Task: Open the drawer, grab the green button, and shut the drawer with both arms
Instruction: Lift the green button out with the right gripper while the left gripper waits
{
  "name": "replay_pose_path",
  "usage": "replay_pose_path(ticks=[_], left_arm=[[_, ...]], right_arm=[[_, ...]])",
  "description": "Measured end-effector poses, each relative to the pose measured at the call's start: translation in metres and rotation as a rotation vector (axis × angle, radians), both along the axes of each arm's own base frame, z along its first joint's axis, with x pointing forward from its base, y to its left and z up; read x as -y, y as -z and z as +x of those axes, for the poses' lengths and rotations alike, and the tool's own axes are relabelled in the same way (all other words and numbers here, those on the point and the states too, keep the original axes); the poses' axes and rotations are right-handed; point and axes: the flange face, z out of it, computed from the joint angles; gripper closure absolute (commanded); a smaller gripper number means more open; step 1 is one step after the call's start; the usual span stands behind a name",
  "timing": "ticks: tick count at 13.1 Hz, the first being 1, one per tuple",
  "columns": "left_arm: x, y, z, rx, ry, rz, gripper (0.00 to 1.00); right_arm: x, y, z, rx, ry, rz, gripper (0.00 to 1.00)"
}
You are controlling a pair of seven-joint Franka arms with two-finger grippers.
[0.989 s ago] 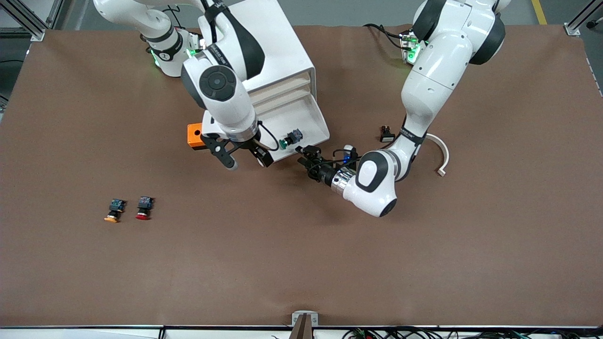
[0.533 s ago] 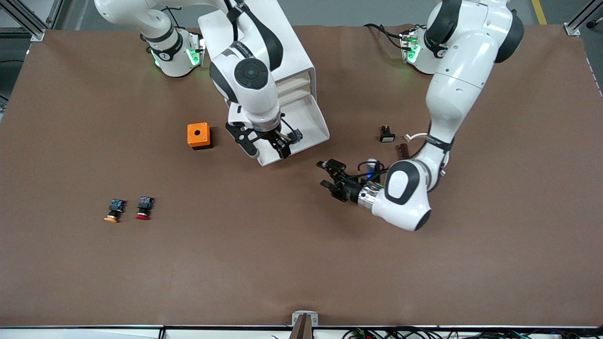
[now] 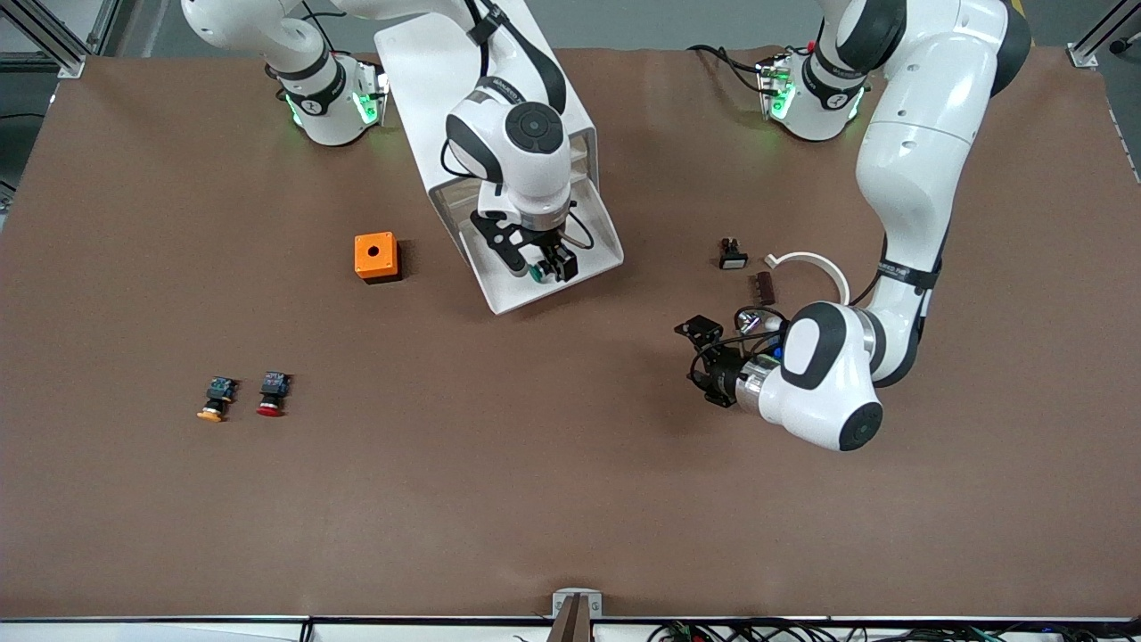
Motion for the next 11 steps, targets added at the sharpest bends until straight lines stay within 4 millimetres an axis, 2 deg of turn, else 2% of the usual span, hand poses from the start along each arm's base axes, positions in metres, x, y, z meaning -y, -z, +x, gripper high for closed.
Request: replay_pose_path(ticks=[2,4,5,6,7,8,9,11], left_arm=[[-0.005,-0.036,0.005,0.102,0.087,0.045,0.00],[-0.016,-0.081,0.004,0.189,0.237,0.076,0.00],[-0.021,-0.102,0.002,0.218,0.309,0.081,0.00],[-0.024,-0.119,0.000,0.253,0.375,0.071,0.00],[-0.026,-0.134,-0.001,0.287,0.447,0.051,0.00],[-0.029,-0.146,-0.004,0.312,0.525,0.022,0.00],[-0.032,-0.155,-0.007,0.328,0.610,-0.004,0.00],[-0.037,-0.172,-0.011,0.368,0.767,-0.043,0.00]], right_arm=[[-0.004,0.012,-0.003,0.008,0.020,-0.006,0.00],[-0.008,0.023,-0.006,0.014,0.029,-0.017,0.00],[-0.008,0.025,-0.007,0.015,0.032,-0.020,0.06],[-0.008,0.025,-0.006,0.016,0.033,-0.021,0.24],[-0.008,0.025,-0.006,0.017,0.033,-0.021,0.59],[-0.008,0.025,-0.006,0.017,0.033,-0.021,0.90],[-0.008,0.024,-0.006,0.018,0.033,-0.021,1.00],[-0.009,0.024,-0.006,0.018,0.032,-0.020,1.00]])
